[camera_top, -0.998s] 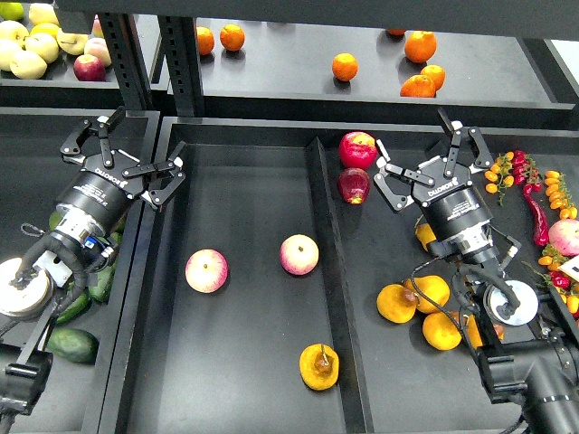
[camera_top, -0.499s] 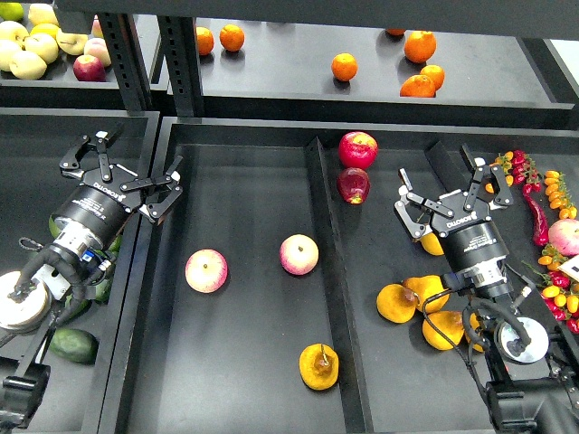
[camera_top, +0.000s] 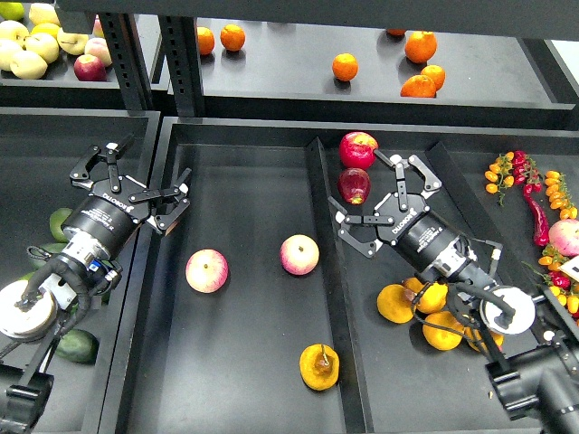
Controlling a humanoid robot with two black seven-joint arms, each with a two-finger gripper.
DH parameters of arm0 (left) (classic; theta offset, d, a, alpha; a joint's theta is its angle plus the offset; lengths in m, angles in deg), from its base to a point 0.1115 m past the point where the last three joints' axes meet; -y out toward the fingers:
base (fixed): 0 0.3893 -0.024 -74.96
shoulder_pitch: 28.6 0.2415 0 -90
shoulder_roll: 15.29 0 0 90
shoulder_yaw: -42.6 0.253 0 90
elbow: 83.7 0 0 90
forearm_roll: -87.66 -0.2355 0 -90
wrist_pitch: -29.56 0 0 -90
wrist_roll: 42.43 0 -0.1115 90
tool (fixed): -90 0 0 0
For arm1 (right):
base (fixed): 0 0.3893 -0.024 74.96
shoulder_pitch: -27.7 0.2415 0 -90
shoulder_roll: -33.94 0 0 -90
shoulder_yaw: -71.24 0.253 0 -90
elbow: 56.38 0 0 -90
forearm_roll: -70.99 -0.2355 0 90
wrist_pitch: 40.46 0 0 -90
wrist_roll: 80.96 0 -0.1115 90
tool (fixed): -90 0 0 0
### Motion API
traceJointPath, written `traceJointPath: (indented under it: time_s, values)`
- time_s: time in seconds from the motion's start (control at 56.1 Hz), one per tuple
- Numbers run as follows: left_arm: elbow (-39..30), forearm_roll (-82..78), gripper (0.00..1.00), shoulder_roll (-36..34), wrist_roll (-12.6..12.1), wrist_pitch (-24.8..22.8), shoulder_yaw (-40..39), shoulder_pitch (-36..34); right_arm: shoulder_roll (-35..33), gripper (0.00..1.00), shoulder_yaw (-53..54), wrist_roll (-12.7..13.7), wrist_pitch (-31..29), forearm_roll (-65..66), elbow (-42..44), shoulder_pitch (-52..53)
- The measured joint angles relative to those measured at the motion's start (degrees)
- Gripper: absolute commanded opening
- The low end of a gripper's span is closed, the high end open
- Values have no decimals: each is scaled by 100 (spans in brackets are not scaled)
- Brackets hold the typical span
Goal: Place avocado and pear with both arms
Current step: 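Move the right gripper toward the cut yellow pear half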
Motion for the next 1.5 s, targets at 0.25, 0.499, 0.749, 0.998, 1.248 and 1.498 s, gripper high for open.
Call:
traceJointPath:
  time_s: [0.25, 0.499, 0.749, 0.998, 1.248, 1.498]
  values:
    - [0, 0, 100, 0, -10, -9, 15, 22, -993, 100, -1196, 235, -97, -73, -393, 907]
    - [0, 0, 100, 0, -10, -11, 18, 23, -1156, 100, -2162, 237, -114, -83, -521, 1379]
    - [0, 0, 100, 0, -10, -20, 59, 23, -1861, 100, -4022, 238, -347, -126, -502, 2134]
    - [0, 3, 100, 0, -11, -38, 61, 23, -1875, 100, -6213, 238, -365, 297, -213, 3309]
    - [0, 9, 100, 0, -11, -113, 62, 23, -1437, 100, -6716, 237, -365, 1216, 280, 3447]
    - [0, 9, 100, 0, -15, -127, 62, 23, -860, 100, -6916, 236, -365, 1459, 733, 3277]
